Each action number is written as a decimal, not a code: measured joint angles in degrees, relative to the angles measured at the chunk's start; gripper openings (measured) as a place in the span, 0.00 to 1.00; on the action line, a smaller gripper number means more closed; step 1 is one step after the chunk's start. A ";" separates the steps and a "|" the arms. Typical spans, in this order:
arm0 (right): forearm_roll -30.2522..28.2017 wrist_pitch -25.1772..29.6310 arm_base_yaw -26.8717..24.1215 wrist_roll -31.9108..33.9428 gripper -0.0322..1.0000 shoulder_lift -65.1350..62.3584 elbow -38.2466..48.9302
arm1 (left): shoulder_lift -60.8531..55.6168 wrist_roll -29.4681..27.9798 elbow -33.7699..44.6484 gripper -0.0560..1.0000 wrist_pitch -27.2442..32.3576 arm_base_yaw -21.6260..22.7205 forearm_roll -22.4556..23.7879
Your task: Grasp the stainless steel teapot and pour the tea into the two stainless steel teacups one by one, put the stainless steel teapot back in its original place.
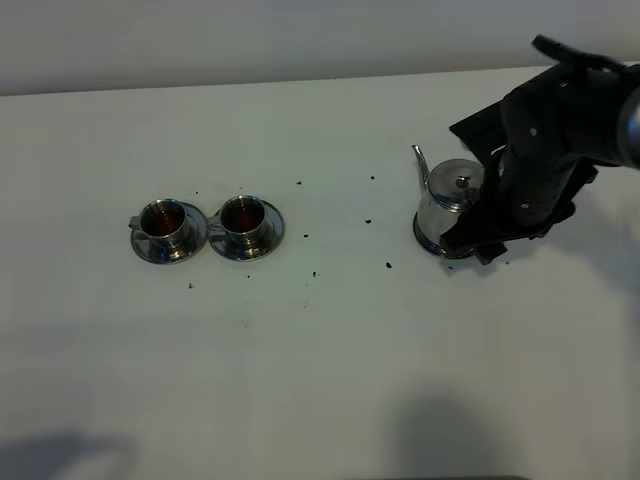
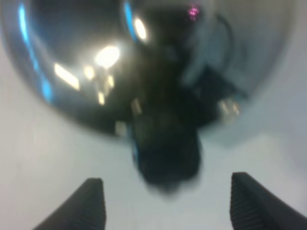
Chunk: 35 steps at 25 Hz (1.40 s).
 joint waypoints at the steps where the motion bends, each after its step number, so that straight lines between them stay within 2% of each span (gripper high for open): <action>1: 0.00 2.09 0.00 -0.12 0.56 -1.30 0.00 | 0.00 0.00 0.00 0.46 0.00 0.00 0.00; 5: 1.13 12.39 0.00 -2.29 0.55 -8.32 1.36 | 0.00 0.00 0.00 0.46 0.00 0.00 0.00; 8: 4.11 16.14 0.00 -4.91 0.53 -15.52 6.59 | 0.00 0.00 0.00 0.46 0.00 0.00 0.00; 14: 9.89 14.37 0.00 -8.81 0.51 -36.36 22.37 | 0.00 0.00 0.00 0.46 0.00 0.00 0.00; 23: 10.40 13.35 0.00 -10.61 0.51 -67.09 40.67 | 0.00 0.06 0.00 0.46 0.00 0.00 0.00; 29: 10.52 11.39 0.00 -10.92 0.51 -80.58 45.71 | 0.00 0.02 0.00 0.46 0.00 0.00 0.00; 35: 10.54 10.88 0.00 -10.68 0.51 -82.62 45.75 | 0.00 0.16 0.00 0.46 0.00 0.00 0.00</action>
